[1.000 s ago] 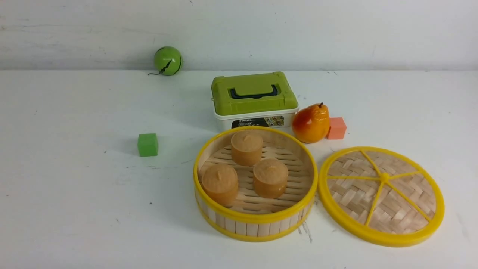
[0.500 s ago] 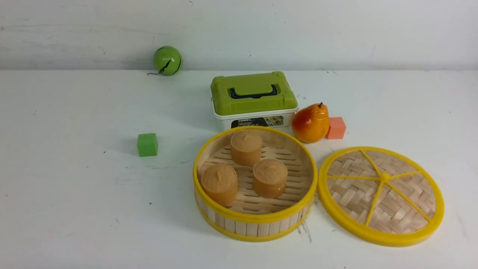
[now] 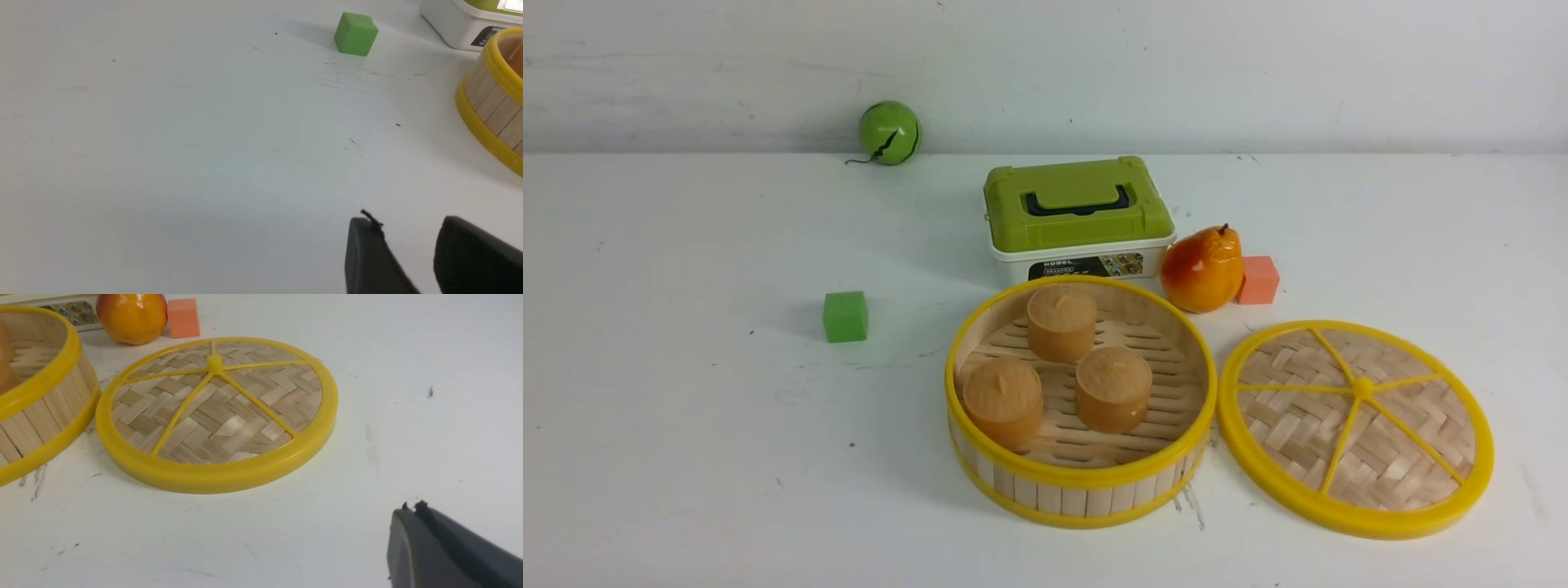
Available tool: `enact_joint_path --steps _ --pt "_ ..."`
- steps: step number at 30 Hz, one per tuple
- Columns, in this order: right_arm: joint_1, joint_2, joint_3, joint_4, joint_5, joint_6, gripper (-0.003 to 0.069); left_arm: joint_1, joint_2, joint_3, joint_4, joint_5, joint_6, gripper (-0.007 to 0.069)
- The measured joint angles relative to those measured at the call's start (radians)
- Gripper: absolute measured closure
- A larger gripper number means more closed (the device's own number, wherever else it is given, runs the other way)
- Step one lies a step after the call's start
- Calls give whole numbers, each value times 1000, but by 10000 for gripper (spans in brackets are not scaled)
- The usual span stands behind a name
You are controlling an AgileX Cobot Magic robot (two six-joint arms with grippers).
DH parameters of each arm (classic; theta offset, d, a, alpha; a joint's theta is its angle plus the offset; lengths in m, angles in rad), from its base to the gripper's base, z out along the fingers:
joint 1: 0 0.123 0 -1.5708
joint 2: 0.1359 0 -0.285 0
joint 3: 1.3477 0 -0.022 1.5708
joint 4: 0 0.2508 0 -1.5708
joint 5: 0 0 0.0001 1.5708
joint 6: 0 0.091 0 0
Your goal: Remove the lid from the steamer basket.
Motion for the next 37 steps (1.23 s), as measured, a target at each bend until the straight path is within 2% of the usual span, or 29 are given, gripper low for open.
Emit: enact_joint_path --steps 37 --pt "0 0 0 0 0 0 629 0 0 0 0 0 0 385"
